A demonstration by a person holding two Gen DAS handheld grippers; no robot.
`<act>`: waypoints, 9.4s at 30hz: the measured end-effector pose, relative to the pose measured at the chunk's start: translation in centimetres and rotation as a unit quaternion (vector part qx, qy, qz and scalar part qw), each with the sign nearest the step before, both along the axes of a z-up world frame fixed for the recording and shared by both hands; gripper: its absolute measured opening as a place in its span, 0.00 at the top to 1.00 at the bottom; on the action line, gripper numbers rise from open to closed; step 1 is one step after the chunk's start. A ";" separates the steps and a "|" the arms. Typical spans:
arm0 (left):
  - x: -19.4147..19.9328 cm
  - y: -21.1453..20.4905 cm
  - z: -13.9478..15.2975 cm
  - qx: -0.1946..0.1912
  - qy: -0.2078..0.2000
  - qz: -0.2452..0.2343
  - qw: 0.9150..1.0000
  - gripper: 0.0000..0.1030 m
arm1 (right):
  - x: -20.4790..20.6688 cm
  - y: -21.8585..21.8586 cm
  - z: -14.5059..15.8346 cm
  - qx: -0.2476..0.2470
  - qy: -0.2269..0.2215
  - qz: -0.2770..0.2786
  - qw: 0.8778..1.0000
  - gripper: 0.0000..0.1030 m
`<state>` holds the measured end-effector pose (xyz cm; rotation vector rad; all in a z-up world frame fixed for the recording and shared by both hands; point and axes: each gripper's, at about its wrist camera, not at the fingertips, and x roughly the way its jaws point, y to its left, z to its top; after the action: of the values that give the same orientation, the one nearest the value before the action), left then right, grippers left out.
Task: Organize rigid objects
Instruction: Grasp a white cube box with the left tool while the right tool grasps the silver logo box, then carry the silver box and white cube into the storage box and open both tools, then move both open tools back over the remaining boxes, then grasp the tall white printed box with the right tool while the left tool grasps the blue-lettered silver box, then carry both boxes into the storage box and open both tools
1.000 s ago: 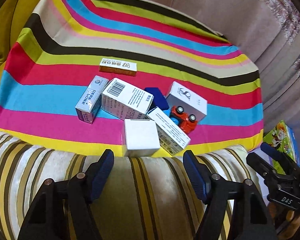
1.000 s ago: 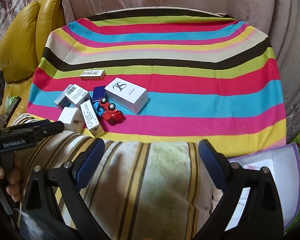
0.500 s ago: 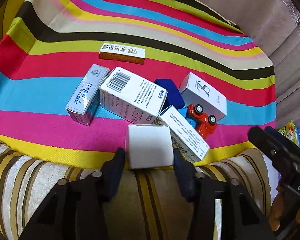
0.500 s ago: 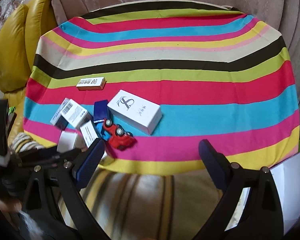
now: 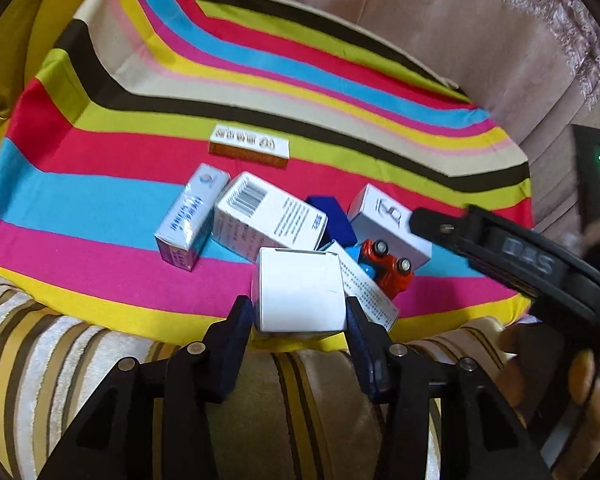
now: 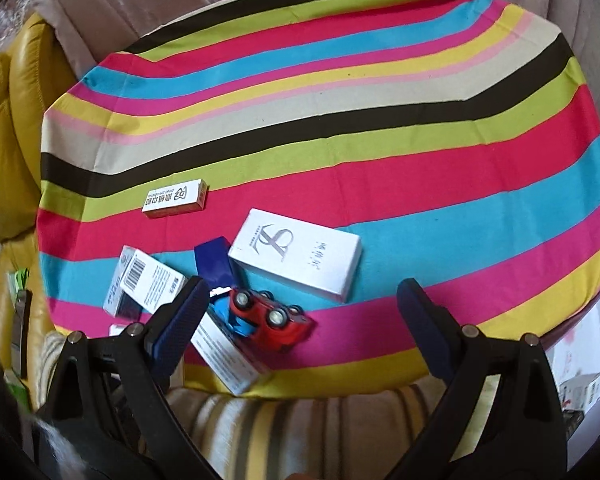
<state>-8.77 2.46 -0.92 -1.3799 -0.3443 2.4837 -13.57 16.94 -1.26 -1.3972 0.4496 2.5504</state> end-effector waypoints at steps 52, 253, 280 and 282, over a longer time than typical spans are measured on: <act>1.7 -1.1 2.4 -0.032 0.092 0.070 0.993 0.54 | 2.6 0.8 0.2 -0.018 0.047 -0.064 0.997 0.12; -7.0 -2.9 -2.1 -0.092 -0.047 0.000 0.995 0.71 | -0.1 -7.4 -4.3 0.026 -0.063 0.256 0.964 0.71; 1.8 -3.4 2.8 -0.036 0.035 0.049 0.998 0.72 | 5.4 -4.7 -0.1 0.003 0.019 0.212 0.977 0.73; 2.6 -2.6 3.1 -0.031 0.038 0.042 0.998 0.72 | 6.1 -4.3 0.3 0.005 0.024 0.207 0.978 0.73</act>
<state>-6.17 -0.12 2.19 -1.3160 -0.3178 2.6289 -7.46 12.60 -0.94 -1.5661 0.1629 2.9071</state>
